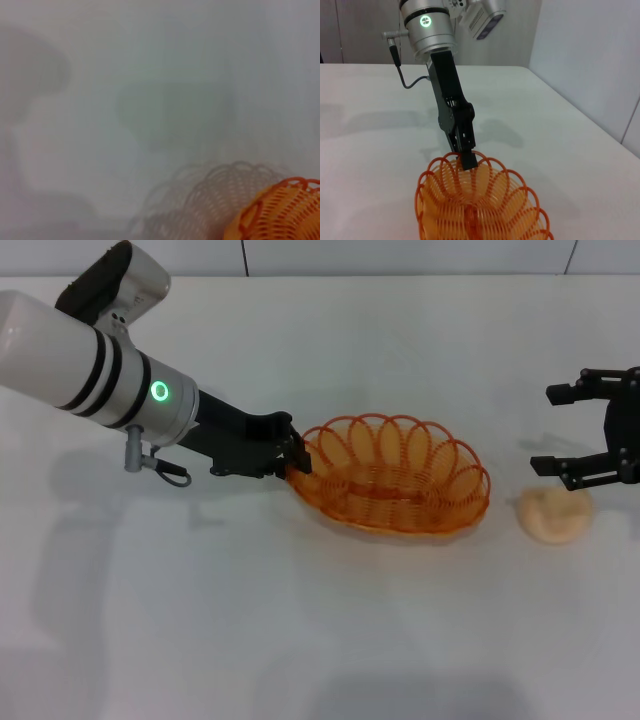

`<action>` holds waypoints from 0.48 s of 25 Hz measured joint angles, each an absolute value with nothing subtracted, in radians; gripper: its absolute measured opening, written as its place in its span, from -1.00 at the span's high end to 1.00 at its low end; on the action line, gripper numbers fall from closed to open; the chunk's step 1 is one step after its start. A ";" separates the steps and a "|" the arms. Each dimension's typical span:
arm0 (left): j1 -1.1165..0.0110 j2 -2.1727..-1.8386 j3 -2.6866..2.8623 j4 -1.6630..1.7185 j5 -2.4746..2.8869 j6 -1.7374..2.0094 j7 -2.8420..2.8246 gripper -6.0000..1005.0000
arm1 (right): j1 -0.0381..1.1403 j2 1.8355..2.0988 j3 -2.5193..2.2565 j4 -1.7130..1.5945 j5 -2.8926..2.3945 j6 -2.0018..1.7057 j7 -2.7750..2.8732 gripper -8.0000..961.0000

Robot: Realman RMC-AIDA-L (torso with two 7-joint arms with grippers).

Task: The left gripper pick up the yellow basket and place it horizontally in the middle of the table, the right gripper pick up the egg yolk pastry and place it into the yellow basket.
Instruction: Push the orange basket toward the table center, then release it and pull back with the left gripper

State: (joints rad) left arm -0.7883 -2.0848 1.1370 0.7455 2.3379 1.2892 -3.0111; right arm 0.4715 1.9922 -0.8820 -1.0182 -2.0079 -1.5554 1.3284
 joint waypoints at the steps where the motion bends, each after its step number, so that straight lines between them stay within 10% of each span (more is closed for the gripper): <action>1: -0.788 -2.084 1.137 0.745 2.338 1.292 -3.011 0.72 | 0.471 1.993 -0.882 -1.019 -2.008 -1.555 1.328 -0.79; 12: -0.778 -2.083 1.137 0.744 2.332 1.328 -3.003 0.06 | 0.470 1.995 -0.882 -1.020 -2.004 -1.555 1.328 -0.79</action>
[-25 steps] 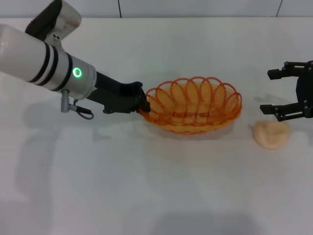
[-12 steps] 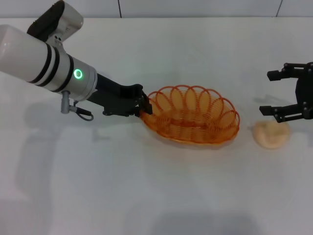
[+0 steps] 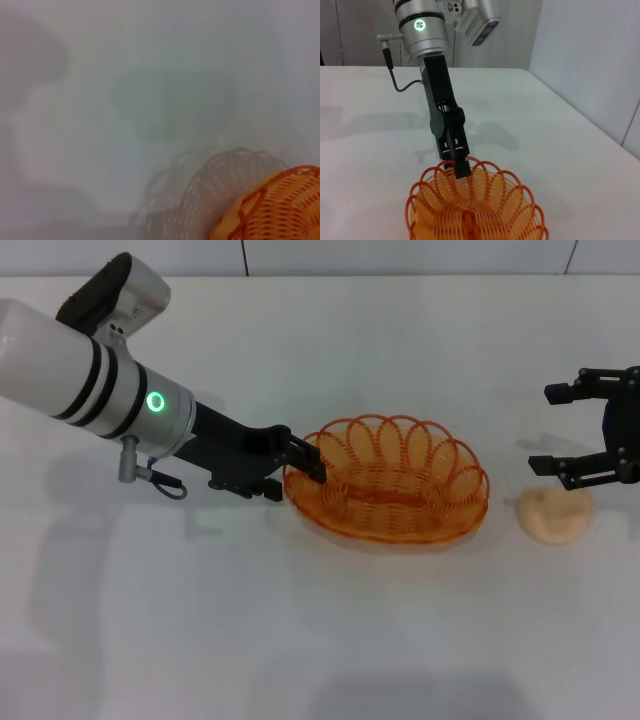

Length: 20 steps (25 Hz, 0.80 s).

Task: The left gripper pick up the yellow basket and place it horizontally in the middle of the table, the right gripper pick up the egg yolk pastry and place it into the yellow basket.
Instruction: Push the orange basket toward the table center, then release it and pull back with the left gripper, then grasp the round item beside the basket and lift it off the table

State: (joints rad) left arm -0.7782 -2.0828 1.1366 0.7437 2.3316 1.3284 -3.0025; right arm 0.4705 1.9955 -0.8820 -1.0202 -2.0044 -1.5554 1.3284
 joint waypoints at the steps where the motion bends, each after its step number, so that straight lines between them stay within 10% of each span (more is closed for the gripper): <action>1: -0.778 -2.082 1.137 0.744 2.332 1.333 -3.001 -0.03 | 0.470 1.996 -0.882 -1.020 -2.004 -1.555 1.329 -0.79; 11: -0.695 -2.064 1.116 0.947 2.333 1.379 -2.913 -0.59 | 0.461 1.996 -0.849 -1.019 -2.000 -1.562 1.339 -0.79; 20: -0.580 -2.063 0.850 1.020 2.083 1.370 -2.347 -0.60 | 0.444 1.998 -0.803 -1.016 -1.999 -1.579 1.377 -0.79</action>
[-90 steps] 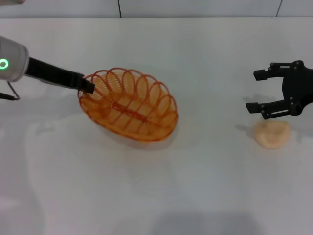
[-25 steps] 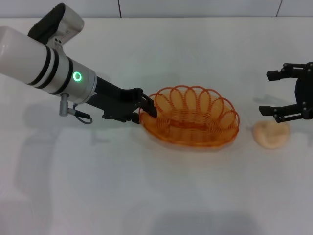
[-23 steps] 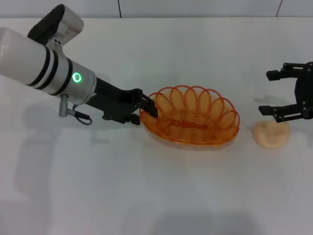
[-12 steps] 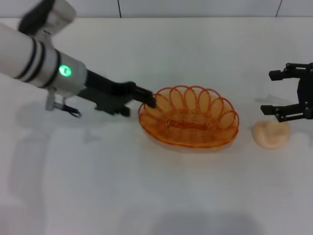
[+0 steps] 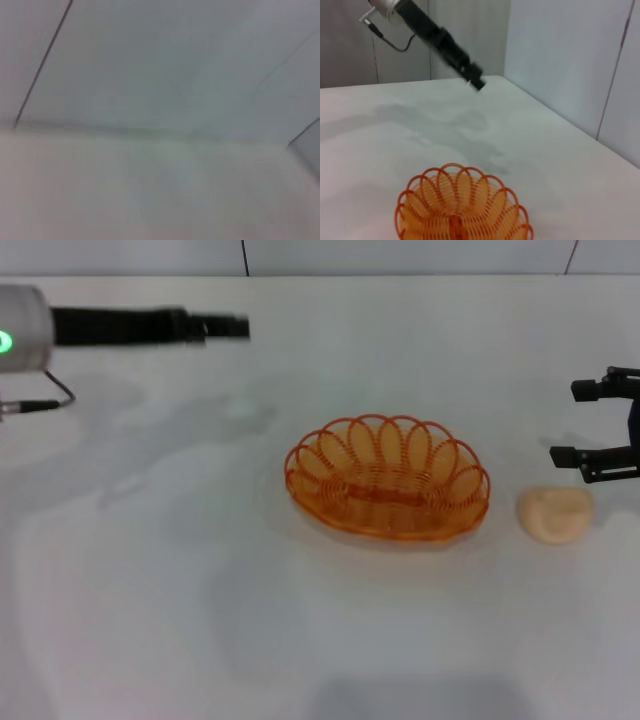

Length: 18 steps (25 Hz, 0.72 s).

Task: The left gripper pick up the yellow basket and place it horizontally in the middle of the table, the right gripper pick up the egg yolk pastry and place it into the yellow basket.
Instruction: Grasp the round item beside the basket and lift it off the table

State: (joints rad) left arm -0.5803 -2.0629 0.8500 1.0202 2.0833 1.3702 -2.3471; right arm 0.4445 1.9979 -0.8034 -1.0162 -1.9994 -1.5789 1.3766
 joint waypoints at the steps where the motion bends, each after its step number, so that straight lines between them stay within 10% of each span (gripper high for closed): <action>1: -0.571 -2.062 0.828 1.002 2.029 1.372 -2.263 -0.60 | 0.443 1.998 -0.798 -1.017 -1.999 -1.581 1.377 -0.79; 18: -0.546 -1.890 0.782 0.801 1.973 1.717 -1.567 -0.61 | 0.446 2.002 -0.791 -1.011 -1.988 -1.586 1.370 -0.79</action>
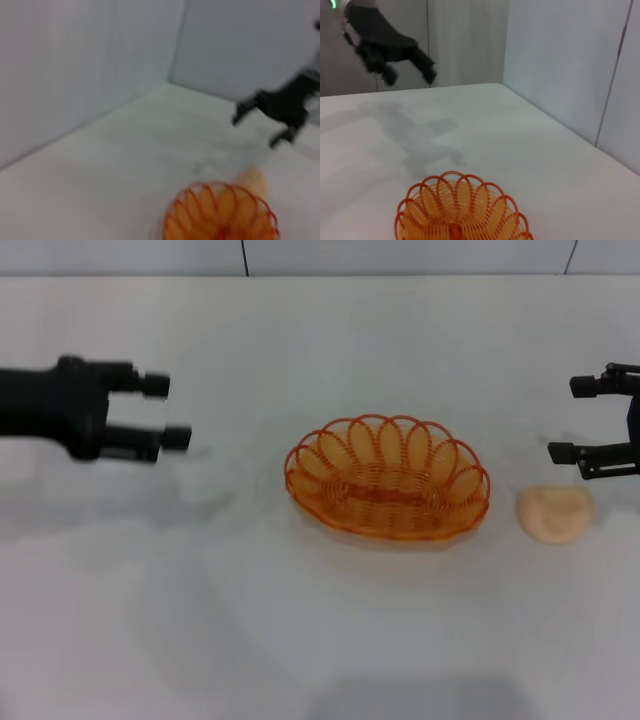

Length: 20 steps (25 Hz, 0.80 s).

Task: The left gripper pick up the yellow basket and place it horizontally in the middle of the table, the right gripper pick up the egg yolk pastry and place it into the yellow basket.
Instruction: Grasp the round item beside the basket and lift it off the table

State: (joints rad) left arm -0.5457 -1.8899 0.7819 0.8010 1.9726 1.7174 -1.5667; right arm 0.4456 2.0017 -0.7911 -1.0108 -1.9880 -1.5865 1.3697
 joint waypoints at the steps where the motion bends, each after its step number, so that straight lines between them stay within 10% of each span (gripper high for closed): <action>1: -0.543 -1.890 0.781 0.804 1.990 1.734 -1.536 -0.61 | 0.446 2.002 -0.791 -1.011 -1.988 -1.585 1.372 -0.79; 8: -0.510 -1.913 0.782 0.814 2.046 1.759 -1.412 -0.62 | 0.453 2.001 -0.793 -1.013 -1.988 -1.596 1.409 -0.79; 20: -0.409 -2.074 0.810 1.053 2.156 1.716 -1.364 -0.62 | 0.504 1.978 -0.841 -1.023 -2.054 -1.606 1.579 -0.79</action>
State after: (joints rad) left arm -0.4089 -2.0736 0.8101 1.0532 2.1556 1.7164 -1.3639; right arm 0.5035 1.9782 -0.8413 -1.0225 -2.0542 -1.6063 1.5787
